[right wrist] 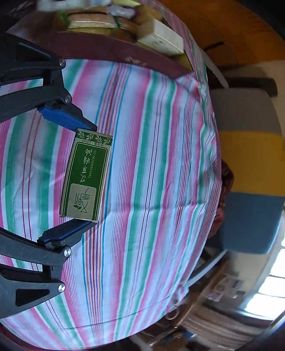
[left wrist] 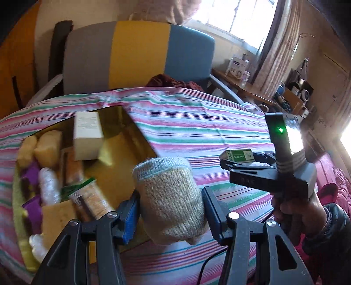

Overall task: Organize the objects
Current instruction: 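Carry the white sock into the tray with the left tool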

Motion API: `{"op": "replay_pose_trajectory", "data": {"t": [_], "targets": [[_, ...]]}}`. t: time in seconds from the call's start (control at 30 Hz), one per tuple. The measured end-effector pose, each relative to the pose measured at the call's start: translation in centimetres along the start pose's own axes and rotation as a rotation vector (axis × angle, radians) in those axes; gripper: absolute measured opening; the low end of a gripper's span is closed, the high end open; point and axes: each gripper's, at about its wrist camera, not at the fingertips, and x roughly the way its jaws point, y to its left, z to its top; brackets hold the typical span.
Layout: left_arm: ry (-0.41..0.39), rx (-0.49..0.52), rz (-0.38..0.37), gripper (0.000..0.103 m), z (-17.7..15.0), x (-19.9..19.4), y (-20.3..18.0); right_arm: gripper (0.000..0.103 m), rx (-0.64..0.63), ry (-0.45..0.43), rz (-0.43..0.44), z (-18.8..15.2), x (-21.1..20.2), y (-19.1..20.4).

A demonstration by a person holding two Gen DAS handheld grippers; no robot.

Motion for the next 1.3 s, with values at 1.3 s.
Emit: {"op": "replay_pose_trajectory", "data": {"t": [1.3], "targets": [[-0.043, -0.078, 0.217, 0.054, -3.3, -2.8, 6.7, 0.074, -0.088, 0.043, 0.038, -2.3, 3.0, 3.5]]}}
